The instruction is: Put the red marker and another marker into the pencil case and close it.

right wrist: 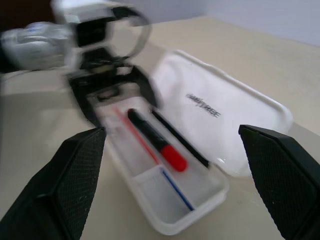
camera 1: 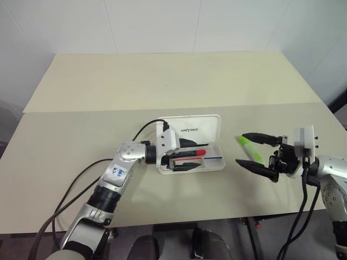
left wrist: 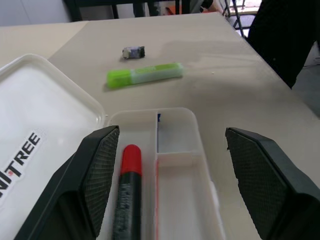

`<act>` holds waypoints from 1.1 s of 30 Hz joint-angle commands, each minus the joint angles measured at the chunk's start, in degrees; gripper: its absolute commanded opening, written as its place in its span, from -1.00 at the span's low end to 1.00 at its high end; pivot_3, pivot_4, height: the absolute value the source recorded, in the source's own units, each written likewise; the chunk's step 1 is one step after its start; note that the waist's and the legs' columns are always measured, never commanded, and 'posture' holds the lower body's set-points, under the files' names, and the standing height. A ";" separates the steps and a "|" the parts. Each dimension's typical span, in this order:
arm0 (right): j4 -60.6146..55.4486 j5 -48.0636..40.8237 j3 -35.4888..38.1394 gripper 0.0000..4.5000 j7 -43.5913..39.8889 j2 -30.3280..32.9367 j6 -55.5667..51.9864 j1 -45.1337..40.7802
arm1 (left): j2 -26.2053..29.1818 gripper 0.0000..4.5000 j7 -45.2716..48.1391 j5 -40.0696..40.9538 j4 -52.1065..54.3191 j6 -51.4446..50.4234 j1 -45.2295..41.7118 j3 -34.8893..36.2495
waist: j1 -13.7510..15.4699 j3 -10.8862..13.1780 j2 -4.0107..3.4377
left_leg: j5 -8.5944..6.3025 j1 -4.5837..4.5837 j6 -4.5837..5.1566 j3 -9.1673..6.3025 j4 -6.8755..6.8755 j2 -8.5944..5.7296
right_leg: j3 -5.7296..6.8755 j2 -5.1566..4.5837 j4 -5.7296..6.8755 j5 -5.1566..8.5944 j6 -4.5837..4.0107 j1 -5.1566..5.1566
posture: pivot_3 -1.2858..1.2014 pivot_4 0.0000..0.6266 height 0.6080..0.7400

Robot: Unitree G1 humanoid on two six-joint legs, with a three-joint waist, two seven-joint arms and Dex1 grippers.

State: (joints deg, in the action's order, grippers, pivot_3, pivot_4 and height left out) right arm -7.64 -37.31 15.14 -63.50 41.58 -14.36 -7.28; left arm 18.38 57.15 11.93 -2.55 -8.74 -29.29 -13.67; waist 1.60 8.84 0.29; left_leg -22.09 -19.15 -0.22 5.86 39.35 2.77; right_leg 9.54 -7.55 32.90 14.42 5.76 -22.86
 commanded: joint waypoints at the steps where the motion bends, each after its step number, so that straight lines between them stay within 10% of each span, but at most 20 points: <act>1: -5.08 4.31 2.59 1.00 13.25 -2.31 -3.64 3.98 | 1.48 0.62 1.17 5.13 6.92 -1.43 1.96 3.24 | 0.02 0.00 0.00 | 0.00 0.00 0.00 -0.02 0.01 0.00 | 0.00 0.00 0.02 0.00 0.00 0.00 | 0.03 -0.52 1.00; 8: -8.92 13.19 0.93 1.00 29.73 -9.36 -5.68 11.09 | 8.66 0.62 4.75 13.54 14.34 -4.60 5.95 10.56 | -0.28 0.00 -0.05 | 0.00 0.02 -0.01 -0.04 -0.03 0.02 | -0.07 0.02 0.03 0.01 -0.02 0.00 | 0.03 -0.52 1.00; 23: 6.35 16.76 1.05 1.00 34.14 -18.39 1.32 8.52 | 19.40 0.62 6.23 19.71 15.19 -7.54 8.50 21.83 | -0.78 -0.08 0.06 | 0.00 0.07 0.00 -0.06 -0.14 -0.03 | -0.24 0.07 0.02 0.03 -0.04 -0.03 | 0.03 -0.52 1.00; 33: 13.46 17.27 -0.78 -0.47 26.48 -16.88 7.60 6.33 | 20.11 0.64 5.72 19.48 16.11 -7.01 10.54 22.93 | -1.79 -0.14 0.15 | 0.02 0.28 -0.05 -0.14 -0.23 0.08 | -0.33 0.19 0.16 0.10 -0.17 0.06 | 0.03 -0.52 1.00</act>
State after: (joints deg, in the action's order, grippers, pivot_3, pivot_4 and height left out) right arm 4.63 -20.26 15.37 -35.77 24.35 -7.28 -1.55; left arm 38.01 63.25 30.04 10.97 -16.32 -19.20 8.06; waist -0.19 8.70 0.44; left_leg -22.06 -18.87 -0.27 5.72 39.11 2.84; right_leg 9.21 -7.36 33.05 14.52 5.59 -22.80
